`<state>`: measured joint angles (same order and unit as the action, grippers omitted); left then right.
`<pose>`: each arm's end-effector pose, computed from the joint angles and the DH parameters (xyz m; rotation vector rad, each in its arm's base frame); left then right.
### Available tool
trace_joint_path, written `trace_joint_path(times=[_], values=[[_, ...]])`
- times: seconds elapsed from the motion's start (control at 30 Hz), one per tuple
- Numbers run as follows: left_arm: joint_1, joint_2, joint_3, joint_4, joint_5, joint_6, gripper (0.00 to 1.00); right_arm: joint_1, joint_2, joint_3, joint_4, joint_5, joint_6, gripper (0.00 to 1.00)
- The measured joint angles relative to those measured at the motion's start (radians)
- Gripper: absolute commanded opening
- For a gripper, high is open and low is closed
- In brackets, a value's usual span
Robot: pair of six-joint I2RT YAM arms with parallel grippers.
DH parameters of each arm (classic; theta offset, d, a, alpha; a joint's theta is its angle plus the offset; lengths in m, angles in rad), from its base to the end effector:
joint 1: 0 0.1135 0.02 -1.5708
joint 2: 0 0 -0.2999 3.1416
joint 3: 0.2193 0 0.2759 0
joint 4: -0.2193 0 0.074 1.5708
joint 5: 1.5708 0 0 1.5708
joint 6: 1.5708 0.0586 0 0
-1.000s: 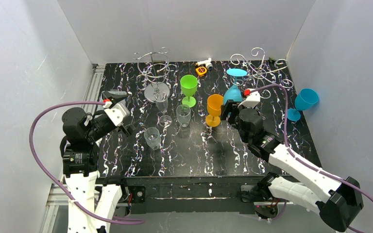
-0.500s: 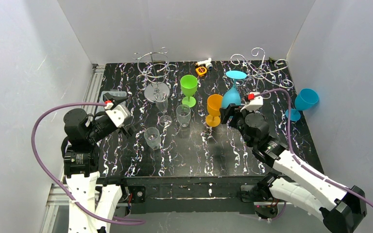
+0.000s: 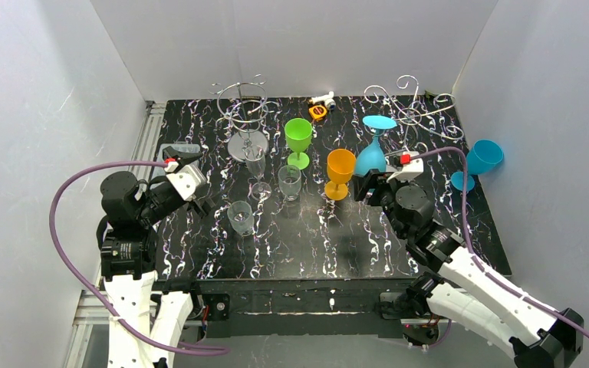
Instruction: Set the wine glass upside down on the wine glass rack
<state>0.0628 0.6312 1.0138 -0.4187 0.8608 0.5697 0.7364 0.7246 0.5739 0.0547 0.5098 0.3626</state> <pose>0.1200 -0.0370 0.4426 0.9927 1.2521 -0.1992 0.1639 0.1100 0.3192 0.0760 1.6690 0.4100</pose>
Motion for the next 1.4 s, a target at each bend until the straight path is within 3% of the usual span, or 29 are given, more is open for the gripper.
trace_joint_path(times=[0.47, 0.77, 0.83, 1.1, 1.4], values=[[0.0, 0.0, 0.0, 0.0, 0.0, -0.011, 0.98, 0.01, -0.024, -0.018, -0.019, 0.006, -0.017, 0.5], [0.0, 0.0, 0.0, 0.0, 0.0, -0.013, 0.98, 0.015, -0.103, -0.115, 0.051, 0.037, 0.104, 0.53], [0.0, 0.0, 0.0, 0.0, 0.0, -0.013, 0.98, 0.017, -0.105, -0.125, 0.058, 0.037, 0.119, 0.58], [0.0, 0.0, 0.0, 0.0, 0.0, -0.013, 0.98, 0.018, -0.081, -0.123, 0.068, 0.037, 0.14, 0.98], [0.0, 0.0, 0.0, 0.0, 0.0, -0.021, 0.98, 0.018, -0.076, -0.069, -0.064, 0.063, 0.15, 0.98]])
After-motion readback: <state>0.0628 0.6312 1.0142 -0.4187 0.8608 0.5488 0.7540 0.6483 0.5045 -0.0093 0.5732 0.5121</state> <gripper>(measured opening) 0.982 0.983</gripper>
